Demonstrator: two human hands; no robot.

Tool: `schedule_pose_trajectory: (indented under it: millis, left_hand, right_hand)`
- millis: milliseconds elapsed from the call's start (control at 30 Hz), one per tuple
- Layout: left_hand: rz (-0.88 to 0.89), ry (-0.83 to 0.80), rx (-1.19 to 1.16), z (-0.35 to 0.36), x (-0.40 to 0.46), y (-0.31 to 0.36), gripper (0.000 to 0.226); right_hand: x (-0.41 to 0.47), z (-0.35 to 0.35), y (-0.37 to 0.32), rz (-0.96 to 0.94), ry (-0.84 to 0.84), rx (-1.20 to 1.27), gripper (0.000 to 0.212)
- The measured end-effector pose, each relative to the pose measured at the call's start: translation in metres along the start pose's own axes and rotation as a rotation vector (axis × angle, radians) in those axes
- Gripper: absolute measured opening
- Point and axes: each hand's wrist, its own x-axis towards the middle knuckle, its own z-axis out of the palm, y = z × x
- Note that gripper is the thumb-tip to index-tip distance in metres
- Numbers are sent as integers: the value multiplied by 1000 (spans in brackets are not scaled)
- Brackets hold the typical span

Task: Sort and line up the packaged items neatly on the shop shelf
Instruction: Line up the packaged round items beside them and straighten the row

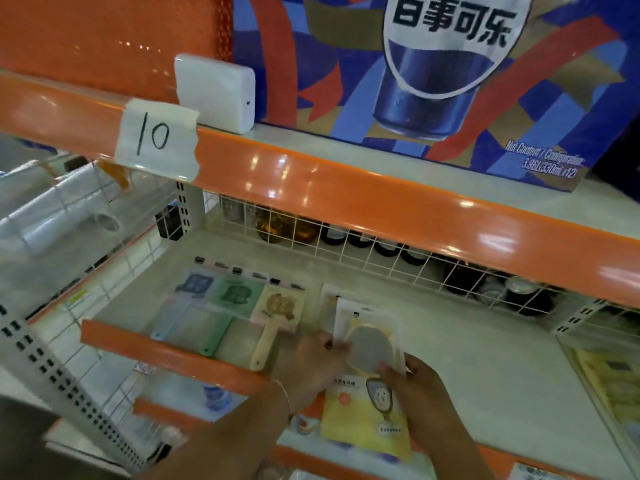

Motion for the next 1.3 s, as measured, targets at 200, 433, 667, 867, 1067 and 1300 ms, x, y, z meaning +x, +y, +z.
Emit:
schedule_pose_trajectory:
  millis: [200, 433, 667, 867, 1067, 1300]
  left_hand:
    - [404, 239, 349, -20, -9, -3, 20]
    - [819, 297, 641, -38, -7, -35, 15]
    - [950, 239, 807, -32, 0, -54, 21]
    - [964, 246, 825, -27, 7, -74, 25]
    - [940, 290, 832, -26, 9, -75, 27]
    - [903, 304, 817, -26, 9, -77, 23]
  right_hand:
    - [21, -3, -9, -26, 145, -43, 15]
    - [49, 22, -16, -48, 115, -110, 20]
    - [59, 44, -11, -135, 207, -468, 33]
    - [56, 45, 6, -151, 292, -820, 57]
    - [48, 51, 12, -175, 321, -890, 51]
    - [36, 58, 18, -278, 368, -890, 45]
